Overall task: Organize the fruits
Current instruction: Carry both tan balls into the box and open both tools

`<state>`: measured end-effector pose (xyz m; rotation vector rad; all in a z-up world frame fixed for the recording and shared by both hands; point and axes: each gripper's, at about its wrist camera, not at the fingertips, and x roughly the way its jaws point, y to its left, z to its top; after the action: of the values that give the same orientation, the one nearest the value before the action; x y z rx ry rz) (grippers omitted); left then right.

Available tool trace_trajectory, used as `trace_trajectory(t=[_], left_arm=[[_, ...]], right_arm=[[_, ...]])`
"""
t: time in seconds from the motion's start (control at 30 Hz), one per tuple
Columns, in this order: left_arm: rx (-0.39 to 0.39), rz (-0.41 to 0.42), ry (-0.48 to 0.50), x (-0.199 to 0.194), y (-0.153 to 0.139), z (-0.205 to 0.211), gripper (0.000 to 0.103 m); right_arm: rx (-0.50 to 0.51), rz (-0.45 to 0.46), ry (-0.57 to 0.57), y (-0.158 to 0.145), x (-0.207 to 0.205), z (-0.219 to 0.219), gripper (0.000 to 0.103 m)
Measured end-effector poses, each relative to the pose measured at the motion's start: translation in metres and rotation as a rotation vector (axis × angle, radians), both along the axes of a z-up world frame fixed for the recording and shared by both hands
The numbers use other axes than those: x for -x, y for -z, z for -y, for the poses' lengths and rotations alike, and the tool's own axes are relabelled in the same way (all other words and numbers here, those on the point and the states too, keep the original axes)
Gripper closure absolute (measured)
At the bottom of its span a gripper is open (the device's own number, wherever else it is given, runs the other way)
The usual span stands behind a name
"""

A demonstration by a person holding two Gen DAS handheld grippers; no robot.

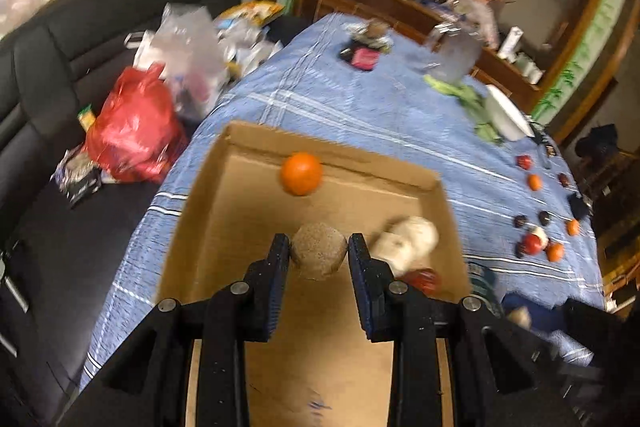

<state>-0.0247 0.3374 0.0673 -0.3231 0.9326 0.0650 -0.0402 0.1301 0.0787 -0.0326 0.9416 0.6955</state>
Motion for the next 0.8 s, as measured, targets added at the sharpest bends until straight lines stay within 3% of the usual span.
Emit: trace_trajectory(t=[0.17,0.4,0.53,0.63,0.67,0.73,0.8], left_arm=[[0.023,-0.077,-0.005,-0.017,0.018,-0.009,0.073],[0.061,-0.112,-0.021,-0.023,0.032,-0.014,0.073],[0.126,-0.067,-0.041,-0.013,0.022,-0.024,0.070],[0.164,0.000,-0.052,0.003,0.006,-0.028,0.058],[0.163,0.026,-0.058,0.010,-0.002,-0.027,0.054],[0.164,0.072,-0.062,0.022,-0.014,-0.023,0.046],[0.166,0.118,-0.060,0.038,-0.029,-0.009,0.032]], right_arm=[[0.042,-0.037,-0.065,0.022,-0.003,-0.041,0.072],[0.096,-0.031,-0.087,0.044,-0.008,-0.065,0.072],[0.079,-0.027,-0.071,0.046,-0.009,-0.063,0.070],[0.015,-0.020,-0.039,0.033,-0.002,-0.048,0.070],[-0.013,-0.006,-0.023,0.026,0.004,-0.037,0.067],[-0.046,0.028,0.015,0.013,0.017,-0.015,0.054],[-0.083,0.071,0.081,0.002,0.032,0.016,0.038]])
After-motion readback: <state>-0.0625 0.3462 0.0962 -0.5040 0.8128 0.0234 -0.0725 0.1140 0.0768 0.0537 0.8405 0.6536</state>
